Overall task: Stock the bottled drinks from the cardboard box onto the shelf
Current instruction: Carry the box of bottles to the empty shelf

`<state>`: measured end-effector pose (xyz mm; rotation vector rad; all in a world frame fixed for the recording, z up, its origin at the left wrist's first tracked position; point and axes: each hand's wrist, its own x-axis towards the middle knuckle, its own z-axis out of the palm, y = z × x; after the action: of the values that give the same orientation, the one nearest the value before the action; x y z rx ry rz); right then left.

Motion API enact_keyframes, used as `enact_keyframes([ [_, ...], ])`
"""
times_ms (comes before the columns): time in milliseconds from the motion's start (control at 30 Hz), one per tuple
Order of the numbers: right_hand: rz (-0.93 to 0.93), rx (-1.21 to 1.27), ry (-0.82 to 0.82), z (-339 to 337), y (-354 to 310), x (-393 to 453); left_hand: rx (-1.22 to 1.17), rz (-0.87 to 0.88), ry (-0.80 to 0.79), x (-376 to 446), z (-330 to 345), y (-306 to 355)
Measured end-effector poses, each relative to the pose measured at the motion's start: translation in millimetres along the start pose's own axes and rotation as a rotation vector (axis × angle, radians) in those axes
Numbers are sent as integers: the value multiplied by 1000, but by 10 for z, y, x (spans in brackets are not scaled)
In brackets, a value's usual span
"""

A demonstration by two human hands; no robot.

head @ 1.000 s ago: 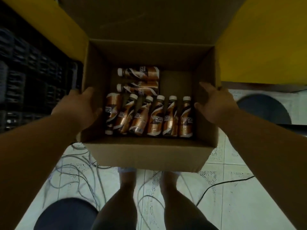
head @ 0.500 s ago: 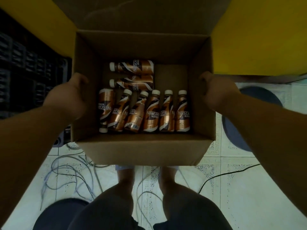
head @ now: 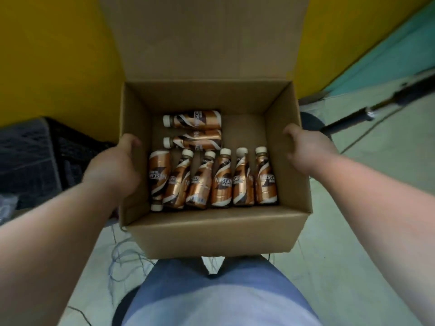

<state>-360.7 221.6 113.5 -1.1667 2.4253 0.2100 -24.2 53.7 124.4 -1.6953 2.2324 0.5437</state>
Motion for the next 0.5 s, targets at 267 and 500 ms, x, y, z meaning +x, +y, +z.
enact_keyframes([
  [267, 340, 237, 37, 104, 743, -1683, 142, 347, -88, -532, -481, 806],
  [500, 649, 403, 91, 583, 1439, -3185, 305, 727, -104, -1247, -266, 1785],
])
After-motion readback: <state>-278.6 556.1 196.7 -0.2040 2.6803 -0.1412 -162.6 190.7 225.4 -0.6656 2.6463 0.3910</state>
